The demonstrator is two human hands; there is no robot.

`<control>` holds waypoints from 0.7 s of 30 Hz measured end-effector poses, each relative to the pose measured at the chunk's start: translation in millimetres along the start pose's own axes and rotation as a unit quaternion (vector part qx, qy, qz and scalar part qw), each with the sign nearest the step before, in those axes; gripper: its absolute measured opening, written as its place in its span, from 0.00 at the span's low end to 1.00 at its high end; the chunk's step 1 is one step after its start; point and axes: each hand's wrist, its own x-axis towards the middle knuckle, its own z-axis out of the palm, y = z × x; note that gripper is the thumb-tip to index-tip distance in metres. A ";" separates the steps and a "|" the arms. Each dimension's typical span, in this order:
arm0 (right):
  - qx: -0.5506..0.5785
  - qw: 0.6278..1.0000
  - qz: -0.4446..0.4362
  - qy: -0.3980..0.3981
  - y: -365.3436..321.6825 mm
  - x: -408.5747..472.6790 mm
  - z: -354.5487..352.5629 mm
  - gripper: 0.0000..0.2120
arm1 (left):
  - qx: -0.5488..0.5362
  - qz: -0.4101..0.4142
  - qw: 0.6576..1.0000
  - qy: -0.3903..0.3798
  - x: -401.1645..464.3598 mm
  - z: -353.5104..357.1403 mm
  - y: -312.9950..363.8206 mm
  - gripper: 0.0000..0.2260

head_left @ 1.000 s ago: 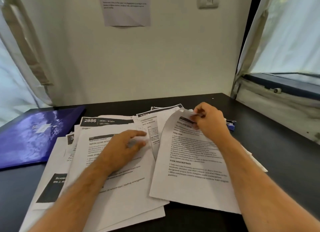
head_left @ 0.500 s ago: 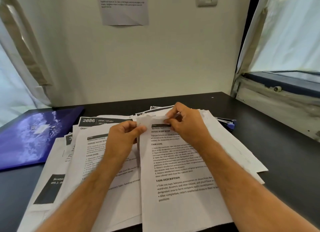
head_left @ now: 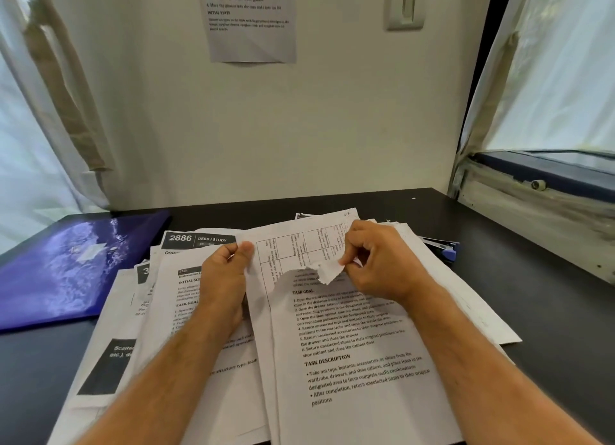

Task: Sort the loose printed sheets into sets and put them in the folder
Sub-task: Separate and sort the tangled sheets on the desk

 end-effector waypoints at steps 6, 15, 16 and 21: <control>-0.007 1.000 -0.013 0.011 -2.1 -0.8 2.7 0.13 | 0.012 0.018 1.000 0.011 -3.2 -1.3 2.3 0.08; -0.020 0.999 -0.041 0.028 -4.1 0.8 9.1 0.08 | -0.044 0.032 0.995 -0.083 -8.2 0.4 8.8 0.08; -0.021 0.998 -0.038 0.034 -4.2 1.4 9.8 0.07 | -0.044 0.036 0.994 -0.089 -8.3 0.8 8.7 0.08; -0.016 0.999 -0.016 0.029 -5.6 1.8 12.4 0.20 | 0.001 0.066 0.993 -0.094 -10.6 1.7 6.5 0.16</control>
